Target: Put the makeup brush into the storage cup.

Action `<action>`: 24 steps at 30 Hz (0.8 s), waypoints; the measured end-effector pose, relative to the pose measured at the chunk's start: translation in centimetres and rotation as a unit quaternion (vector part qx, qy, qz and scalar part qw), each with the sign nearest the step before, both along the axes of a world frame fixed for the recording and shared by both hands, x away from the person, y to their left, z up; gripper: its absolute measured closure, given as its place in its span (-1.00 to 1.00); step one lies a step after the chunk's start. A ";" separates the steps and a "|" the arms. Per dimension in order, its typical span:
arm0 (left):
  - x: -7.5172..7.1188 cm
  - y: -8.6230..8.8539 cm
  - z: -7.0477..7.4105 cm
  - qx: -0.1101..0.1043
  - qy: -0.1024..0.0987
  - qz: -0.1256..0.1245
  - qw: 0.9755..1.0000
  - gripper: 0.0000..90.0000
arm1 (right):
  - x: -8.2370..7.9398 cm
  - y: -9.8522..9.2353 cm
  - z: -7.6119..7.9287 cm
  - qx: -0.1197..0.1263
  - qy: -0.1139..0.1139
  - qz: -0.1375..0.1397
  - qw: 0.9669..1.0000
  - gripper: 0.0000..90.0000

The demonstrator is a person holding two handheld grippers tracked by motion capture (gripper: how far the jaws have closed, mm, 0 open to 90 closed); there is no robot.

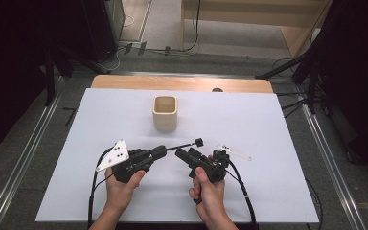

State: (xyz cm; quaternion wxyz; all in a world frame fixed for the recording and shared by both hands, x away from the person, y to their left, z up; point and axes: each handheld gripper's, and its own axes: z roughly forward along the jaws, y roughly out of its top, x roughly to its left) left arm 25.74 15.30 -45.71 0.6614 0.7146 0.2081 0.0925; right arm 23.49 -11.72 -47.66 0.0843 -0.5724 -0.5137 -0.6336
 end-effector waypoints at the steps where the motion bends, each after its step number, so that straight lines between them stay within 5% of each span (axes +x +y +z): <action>1: 0.0 -0.1 0.0 -0.001 0.000 0.000 1.000 0.91 | 0.0 -0.1 0.0 0.005 0.003 -0.002 1.000 -0.57; 16: -0.5 -0.9 -0.4 0.001 -0.004 -0.010 1.000 0.91 | 0.5 -0.9 -0.7 0.045 0.032 -0.019 0.998 -0.29; 24: -0.6 -1.2 -0.5 0.006 -0.004 -0.017 1.000 0.91 | 0.7 -1.2 -1.0 0.045 0.041 -0.027 0.998 0.17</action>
